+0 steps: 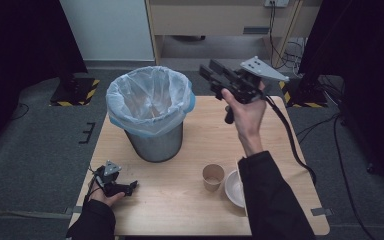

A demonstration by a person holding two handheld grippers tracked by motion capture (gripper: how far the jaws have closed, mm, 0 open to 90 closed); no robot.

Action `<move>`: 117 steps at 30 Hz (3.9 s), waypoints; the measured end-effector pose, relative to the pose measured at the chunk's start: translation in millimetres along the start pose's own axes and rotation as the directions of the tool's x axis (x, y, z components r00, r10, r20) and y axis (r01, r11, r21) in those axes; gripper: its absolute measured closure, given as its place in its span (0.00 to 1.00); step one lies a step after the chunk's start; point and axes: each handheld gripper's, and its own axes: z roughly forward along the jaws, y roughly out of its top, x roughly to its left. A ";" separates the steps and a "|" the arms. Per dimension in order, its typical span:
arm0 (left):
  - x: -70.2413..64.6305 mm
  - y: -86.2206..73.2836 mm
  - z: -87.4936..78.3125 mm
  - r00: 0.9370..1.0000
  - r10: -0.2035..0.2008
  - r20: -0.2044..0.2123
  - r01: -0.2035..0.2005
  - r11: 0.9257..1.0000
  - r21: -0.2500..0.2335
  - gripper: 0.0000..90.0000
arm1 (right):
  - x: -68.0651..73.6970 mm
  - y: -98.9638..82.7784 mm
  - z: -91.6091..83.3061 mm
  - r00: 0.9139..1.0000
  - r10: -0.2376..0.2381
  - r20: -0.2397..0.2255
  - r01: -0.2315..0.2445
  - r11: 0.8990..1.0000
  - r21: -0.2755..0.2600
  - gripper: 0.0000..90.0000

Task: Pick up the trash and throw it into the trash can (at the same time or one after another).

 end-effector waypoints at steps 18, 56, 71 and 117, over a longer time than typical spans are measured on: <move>-0.7 0.4 0.2 1.000 -0.003 -0.004 0.003 1.000 0.002 0.00 | -29.4 -88.7 -115.1 0.996 -0.024 0.089 0.003 0.974 0.228 0.56; -1.0 0.5 0.3 1.000 -0.006 -0.006 0.006 1.000 0.002 0.00 | -44.6 -236.2 -141.7 0.978 -0.011 0.206 -0.140 0.700 0.701 0.72; -1.0 0.5 0.3 1.000 -0.006 -0.006 0.006 1.000 0.002 0.00 | -49.8 -235.1 -140.6 0.971 0.010 0.241 -0.186 0.665 0.724 0.95; -0.9 0.5 0.3 1.000 -0.006 -0.006 0.006 1.000 0.003 0.00 | -47.4 -113.8 -123.4 0.985 0.120 0.122 -0.144 0.966 0.216 0.95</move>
